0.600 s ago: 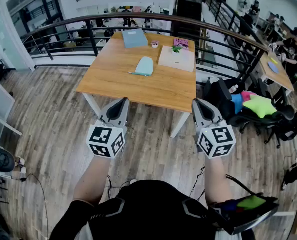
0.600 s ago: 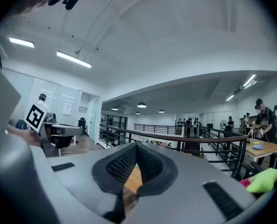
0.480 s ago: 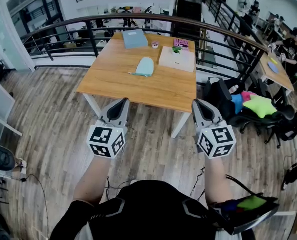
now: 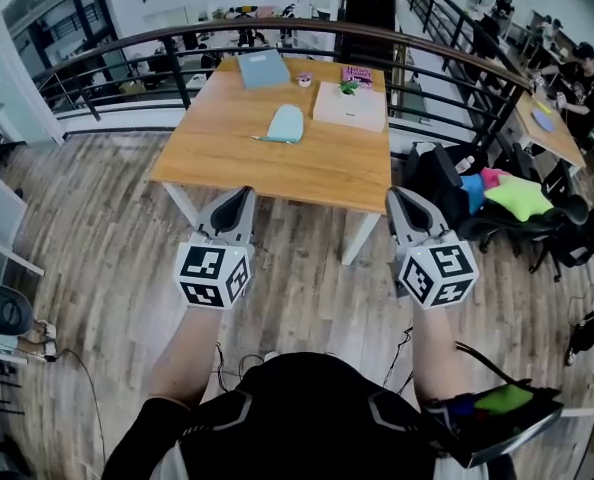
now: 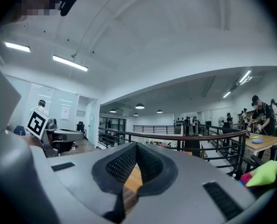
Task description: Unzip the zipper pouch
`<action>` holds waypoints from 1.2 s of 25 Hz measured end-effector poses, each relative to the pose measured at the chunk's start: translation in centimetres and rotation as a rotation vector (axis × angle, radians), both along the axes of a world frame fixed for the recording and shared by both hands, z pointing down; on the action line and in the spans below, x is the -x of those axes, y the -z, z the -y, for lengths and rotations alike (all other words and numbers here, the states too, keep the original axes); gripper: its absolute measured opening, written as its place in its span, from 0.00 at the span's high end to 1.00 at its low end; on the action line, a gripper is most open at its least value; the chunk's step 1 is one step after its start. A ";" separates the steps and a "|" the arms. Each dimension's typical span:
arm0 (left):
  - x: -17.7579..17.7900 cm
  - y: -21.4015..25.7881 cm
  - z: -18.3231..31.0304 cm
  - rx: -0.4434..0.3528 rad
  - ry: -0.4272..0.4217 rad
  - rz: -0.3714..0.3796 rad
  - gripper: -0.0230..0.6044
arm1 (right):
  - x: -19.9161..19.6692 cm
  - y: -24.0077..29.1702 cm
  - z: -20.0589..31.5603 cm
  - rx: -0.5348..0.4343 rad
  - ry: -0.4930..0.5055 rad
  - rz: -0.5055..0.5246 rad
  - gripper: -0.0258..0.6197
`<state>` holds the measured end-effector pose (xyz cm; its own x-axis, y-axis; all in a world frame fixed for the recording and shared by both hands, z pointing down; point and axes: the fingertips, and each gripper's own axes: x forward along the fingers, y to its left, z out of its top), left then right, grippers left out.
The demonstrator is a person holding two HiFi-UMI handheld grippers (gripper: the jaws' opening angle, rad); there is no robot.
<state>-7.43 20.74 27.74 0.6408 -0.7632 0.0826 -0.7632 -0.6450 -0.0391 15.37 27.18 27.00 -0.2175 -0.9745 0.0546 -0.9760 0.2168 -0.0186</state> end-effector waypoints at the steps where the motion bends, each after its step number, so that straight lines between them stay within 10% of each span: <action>1: 0.1 -0.1 0.1 -0.004 0.003 0.005 0.91 | 0.1 0.0 0.0 0.001 0.001 -0.003 0.95; 8: 0.8 -0.2 0.2 0.005 -0.014 -0.039 0.90 | 0.7 -0.5 0.3 0.008 0.006 -0.015 0.89; 19: 1.8 -0.4 0.8 -0.014 -0.054 -0.041 0.53 | 1.2 -0.4 1.2 -0.010 -0.017 0.000 0.55; 30: 4.1 -0.9 2.5 -0.030 -0.086 -0.035 0.51 | 4.7 -0.5 2.9 -0.011 -0.001 -0.027 0.49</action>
